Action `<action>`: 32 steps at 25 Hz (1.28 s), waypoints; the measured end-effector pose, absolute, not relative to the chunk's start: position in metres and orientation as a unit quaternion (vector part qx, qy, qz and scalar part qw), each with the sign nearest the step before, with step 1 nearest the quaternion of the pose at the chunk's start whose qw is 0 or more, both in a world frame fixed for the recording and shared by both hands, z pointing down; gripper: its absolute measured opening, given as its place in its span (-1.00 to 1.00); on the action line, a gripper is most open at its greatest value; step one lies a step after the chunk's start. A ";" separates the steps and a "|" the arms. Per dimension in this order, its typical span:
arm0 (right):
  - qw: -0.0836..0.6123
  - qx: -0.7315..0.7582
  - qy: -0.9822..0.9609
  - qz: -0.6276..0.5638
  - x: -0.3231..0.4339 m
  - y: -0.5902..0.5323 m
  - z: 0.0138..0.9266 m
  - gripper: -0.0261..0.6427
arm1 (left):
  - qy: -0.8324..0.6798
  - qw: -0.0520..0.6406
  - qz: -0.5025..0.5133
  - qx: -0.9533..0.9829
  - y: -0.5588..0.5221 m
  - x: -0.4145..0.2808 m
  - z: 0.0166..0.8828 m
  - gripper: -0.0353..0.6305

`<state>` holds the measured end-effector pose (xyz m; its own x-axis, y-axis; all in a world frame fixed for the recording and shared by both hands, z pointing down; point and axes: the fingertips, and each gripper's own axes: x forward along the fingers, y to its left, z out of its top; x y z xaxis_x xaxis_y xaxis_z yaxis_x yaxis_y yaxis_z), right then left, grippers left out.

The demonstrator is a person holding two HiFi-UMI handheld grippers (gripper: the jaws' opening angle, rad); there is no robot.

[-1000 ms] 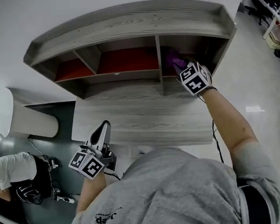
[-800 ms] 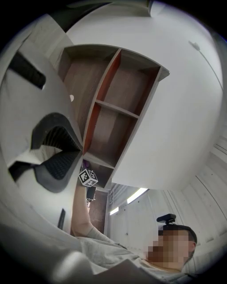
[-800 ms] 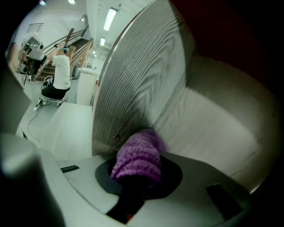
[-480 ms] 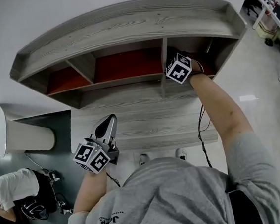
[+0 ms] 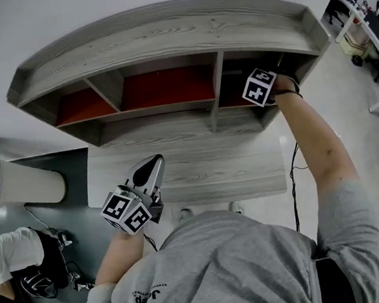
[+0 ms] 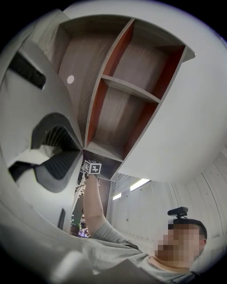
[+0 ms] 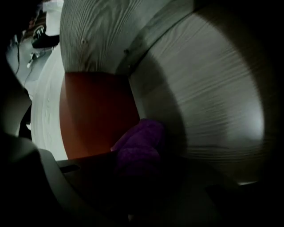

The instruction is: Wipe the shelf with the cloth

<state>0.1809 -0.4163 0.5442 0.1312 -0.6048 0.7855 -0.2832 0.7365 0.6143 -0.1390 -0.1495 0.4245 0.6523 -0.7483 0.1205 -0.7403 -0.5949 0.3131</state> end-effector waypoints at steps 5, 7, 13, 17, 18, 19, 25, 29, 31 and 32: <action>0.800 0.288 -0.495 -0.181 0.224 -0.416 0.551 -0.72 | -0.415 0.177 -0.027 0.892 -0.149 -0.143 0.423 -0.82; 0.829 0.273 -0.451 -0.186 0.236 -0.418 0.556 -0.73 | -0.416 0.177 -0.029 0.892 -0.150 -0.145 0.423 -0.82; 0.777 0.299 -0.521 -0.187 0.219 -0.412 0.542 -0.73 | -0.418 0.176 -0.037 0.890 -0.148 -0.153 0.420 -0.82; 0.551 0.344 -0.753 -0.105 0.125 -0.377 0.505 -0.72 | -0.419 0.177 -0.039 0.890 -0.150 -0.154 0.419 -0.82; 0.497 0.337 -0.795 -0.081 0.104 -0.367 0.500 -0.72 | -0.418 0.178 -0.041 0.890 -0.150 -0.153 0.418 -0.82; 0.454 0.328 -0.826 -0.062 0.087 -0.359 0.498 -0.72 | -0.418 0.179 -0.042 0.890 -0.150 -0.151 0.416 -0.82; 0.389 0.312 -0.866 -0.045 0.043 -0.354 0.512 -0.72 | -0.415 0.174 -0.038 0.892 -0.150 -0.144 0.410 -0.82; 0.456 0.283 -0.841 -0.069 0.040 -0.363 0.530 -0.72 | -0.415 0.174 -0.036 0.893 -0.149 -0.140 0.410 -0.82; 0.493 0.266 -0.824 -0.079 0.051 -0.362 0.534 -0.72 | -0.410 0.173 -0.036 0.895 -0.148 -0.137 0.410 -0.82; 0.514 0.261 -0.813 -0.082 0.061 -0.361 0.536 -0.72 | -0.407 0.173 -0.037 0.896 -0.148 -0.135 0.410 -0.82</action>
